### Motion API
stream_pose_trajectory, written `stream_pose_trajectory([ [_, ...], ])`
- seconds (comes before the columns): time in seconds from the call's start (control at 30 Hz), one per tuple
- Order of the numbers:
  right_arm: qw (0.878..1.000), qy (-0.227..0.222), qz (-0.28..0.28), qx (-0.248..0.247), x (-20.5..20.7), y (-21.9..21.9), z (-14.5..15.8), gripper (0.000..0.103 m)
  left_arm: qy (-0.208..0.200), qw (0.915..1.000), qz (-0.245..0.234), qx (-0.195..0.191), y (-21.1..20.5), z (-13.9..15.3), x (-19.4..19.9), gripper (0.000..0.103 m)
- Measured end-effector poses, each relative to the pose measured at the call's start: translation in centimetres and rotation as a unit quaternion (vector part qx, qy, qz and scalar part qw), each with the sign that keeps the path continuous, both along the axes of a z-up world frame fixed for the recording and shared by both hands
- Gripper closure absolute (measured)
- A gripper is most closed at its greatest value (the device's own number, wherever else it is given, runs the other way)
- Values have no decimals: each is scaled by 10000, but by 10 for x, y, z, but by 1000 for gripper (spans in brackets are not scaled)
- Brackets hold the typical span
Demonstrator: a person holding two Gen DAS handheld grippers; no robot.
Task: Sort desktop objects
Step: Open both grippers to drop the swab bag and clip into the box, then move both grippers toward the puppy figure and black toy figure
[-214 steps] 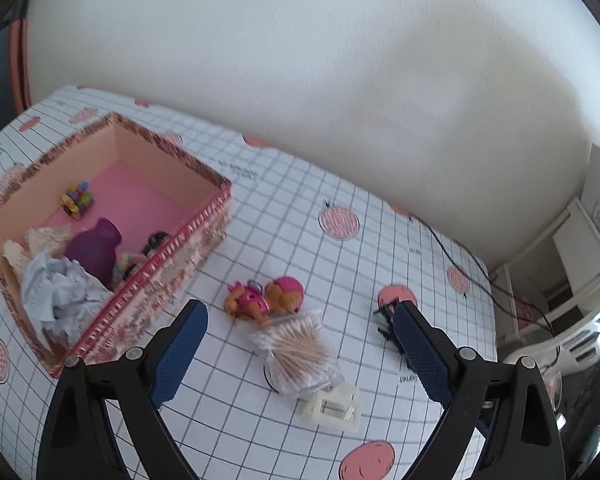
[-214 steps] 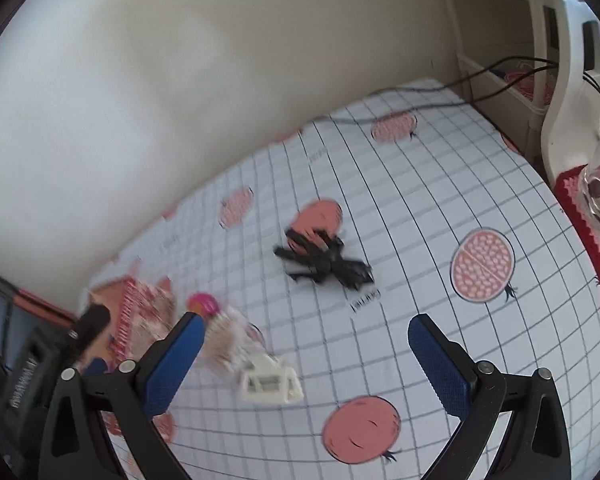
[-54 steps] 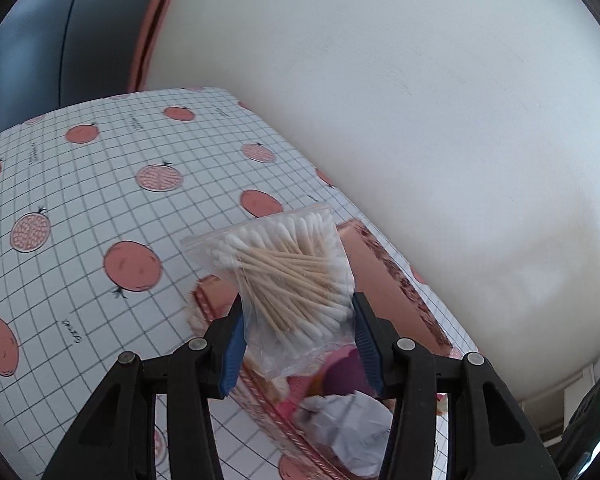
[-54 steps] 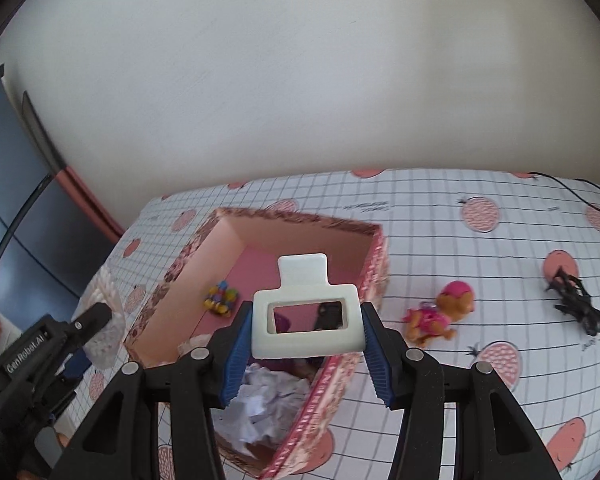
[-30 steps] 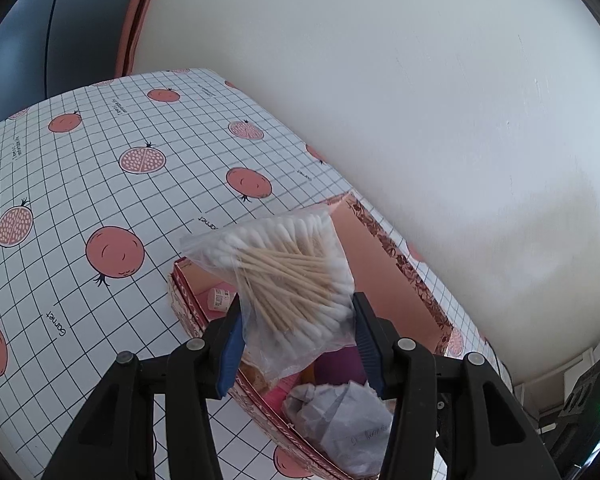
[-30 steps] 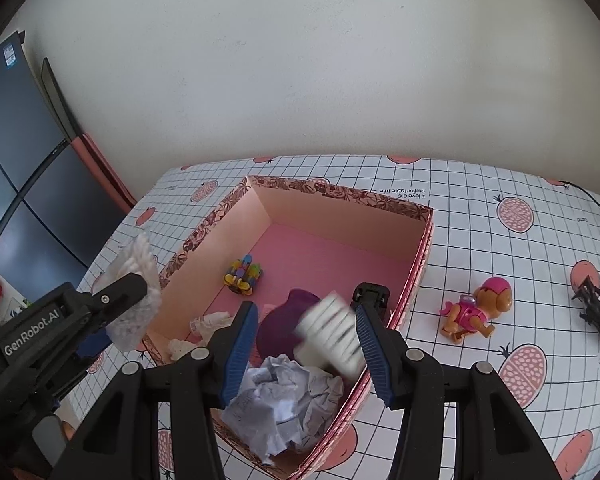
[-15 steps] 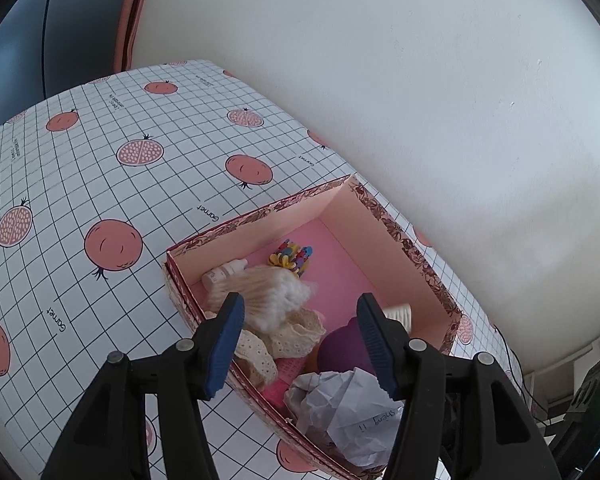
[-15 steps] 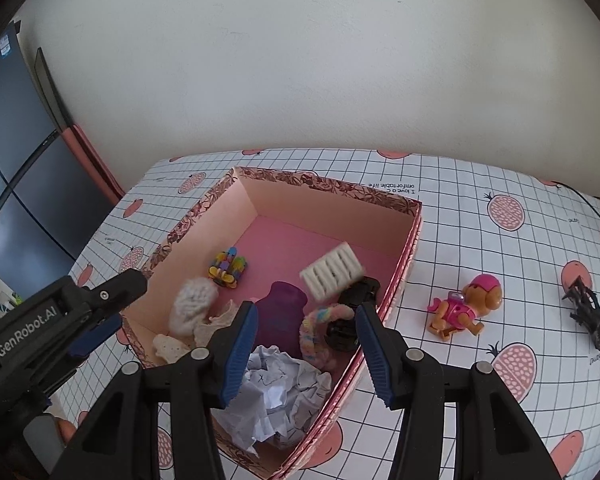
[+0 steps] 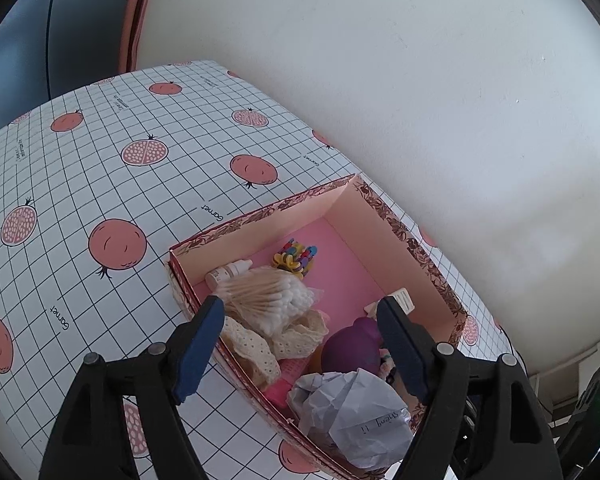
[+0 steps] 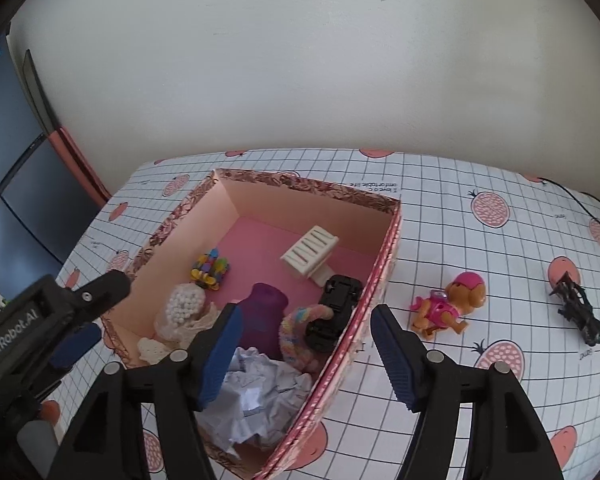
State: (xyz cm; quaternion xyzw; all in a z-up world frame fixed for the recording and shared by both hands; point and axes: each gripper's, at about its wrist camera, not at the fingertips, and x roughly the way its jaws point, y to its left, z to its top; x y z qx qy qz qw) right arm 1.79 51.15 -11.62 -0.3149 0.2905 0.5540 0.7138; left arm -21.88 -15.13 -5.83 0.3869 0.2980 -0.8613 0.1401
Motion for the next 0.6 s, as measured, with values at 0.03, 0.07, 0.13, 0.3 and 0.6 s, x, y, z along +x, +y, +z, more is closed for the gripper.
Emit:
stream_pose_trajectory([
  [0.03,10000,-2,-25,4,1,0,0,31,-5,10000,21,-11,0,0,0,22],
  [0.07,10000,-2,-43,11,2,0,0,29,-13,10000,42,-34,0,0,0,18],
  [0.13,10000,-6,-86,19,3,-1,0,24,-38,9999,64,-93,0,-1,0,17],
  [0.3,9999,-41,-144,-16,6,-1,0,17,-63,9996,127,-225,0,0,1,17],
  [0.6,9998,-17,-203,-65,10,-2,0,17,-99,9995,132,-257,4,-1,-1,17],
])
